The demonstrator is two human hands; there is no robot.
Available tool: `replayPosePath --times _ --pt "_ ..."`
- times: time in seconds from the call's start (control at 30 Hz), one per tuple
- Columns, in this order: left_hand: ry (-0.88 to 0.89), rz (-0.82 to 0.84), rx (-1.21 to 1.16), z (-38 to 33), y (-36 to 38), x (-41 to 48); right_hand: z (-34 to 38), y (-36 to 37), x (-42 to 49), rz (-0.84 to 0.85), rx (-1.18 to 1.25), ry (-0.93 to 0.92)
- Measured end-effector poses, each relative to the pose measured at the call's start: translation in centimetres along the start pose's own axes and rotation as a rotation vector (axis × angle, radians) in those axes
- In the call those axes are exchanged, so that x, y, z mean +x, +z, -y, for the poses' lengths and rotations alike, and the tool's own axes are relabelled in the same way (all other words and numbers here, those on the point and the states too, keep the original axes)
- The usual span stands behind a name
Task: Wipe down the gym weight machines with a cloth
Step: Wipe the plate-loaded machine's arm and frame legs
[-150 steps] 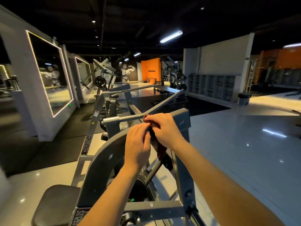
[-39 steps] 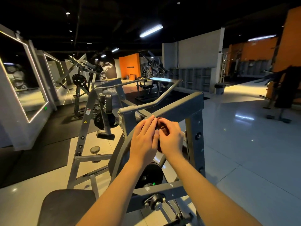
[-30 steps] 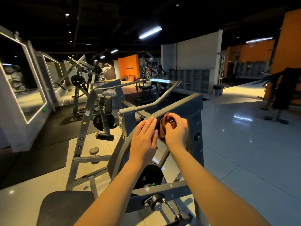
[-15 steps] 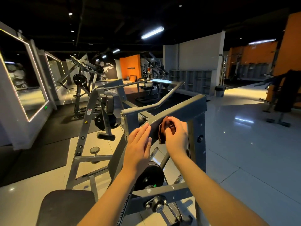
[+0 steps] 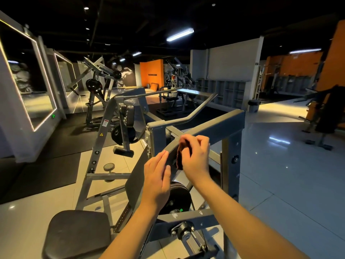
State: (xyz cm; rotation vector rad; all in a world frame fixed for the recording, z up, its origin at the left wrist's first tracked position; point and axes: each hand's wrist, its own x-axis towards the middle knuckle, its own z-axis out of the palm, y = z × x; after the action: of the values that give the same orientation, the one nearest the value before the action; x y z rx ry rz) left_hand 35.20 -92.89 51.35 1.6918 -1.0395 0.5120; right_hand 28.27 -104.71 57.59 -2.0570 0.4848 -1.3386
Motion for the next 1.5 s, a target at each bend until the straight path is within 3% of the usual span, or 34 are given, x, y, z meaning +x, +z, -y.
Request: replayPosePath --times 0.1,0.2,0.43,0.53,0.77,0.97,1.3,1.5 --pt "-0.052 -0.018 -0.027 0.1 -0.6 -0.8 0.3 1.1 -3.8 0.167 0.002 -0.106" --pt "-0.099 -0.015 -0.01 0.1 -0.9 -1.8 0.2 1.1 -5.0 0.227 0.071 -0.107" --pt "-0.158 0.039 0.018 0.8 -1.9 -3.2 -0.2 -0.8 -1.4 -0.012 0.096 0.176" --pt "-0.199 0.047 0.023 0.6 -1.8 -4.1 -0.5 0.1 -3.8 0.092 0.032 0.089" --pt "-0.25 0.072 0.035 -1.1 -2.1 -4.9 -0.2 0.5 -7.8 0.325 0.06 0.155" --pt "-0.212 0.126 0.054 -0.2 -2.9 -5.0 0.6 -0.4 -5.3 0.052 0.16 0.352" --pt "0.017 0.198 0.011 3.3 -4.4 -4.3 2.2 3.9 -10.7 0.07 0.076 0.243" --pt "0.111 0.307 -0.067 5.6 -5.8 -3.3 2.7 4.2 -7.6 -0.267 0.078 0.439"
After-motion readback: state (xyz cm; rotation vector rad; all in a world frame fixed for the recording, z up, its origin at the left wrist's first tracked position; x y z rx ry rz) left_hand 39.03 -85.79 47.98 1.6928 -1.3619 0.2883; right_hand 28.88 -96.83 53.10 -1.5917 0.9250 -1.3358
